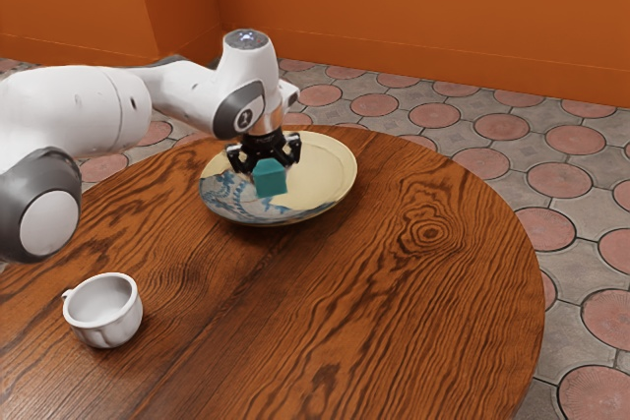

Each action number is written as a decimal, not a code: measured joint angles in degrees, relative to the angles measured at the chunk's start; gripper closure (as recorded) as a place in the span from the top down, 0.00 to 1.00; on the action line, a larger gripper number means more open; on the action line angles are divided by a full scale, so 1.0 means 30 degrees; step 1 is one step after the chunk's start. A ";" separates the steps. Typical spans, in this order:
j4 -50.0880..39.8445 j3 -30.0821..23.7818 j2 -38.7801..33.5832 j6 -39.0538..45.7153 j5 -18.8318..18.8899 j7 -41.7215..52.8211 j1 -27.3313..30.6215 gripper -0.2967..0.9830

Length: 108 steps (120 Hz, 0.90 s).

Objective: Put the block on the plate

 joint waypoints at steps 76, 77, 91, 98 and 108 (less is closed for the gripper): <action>0.0013 -0.1392 -0.2143 -0.1706 -0.2041 0.4041 0.0591 0.74; -0.0056 -0.1396 -0.2299 -0.1816 -0.2052 0.4109 0.0557 0.74; -0.1540 -0.1393 -0.4646 -0.3102 -0.1959 0.5284 0.0189 0.75; -0.2792 -0.1392 -0.6012 -0.3583 -0.1829 0.5826 0.0089 0.76; -0.4185 -0.1392 -0.7439 -0.4074 -0.1704 0.6521 -0.0001 0.76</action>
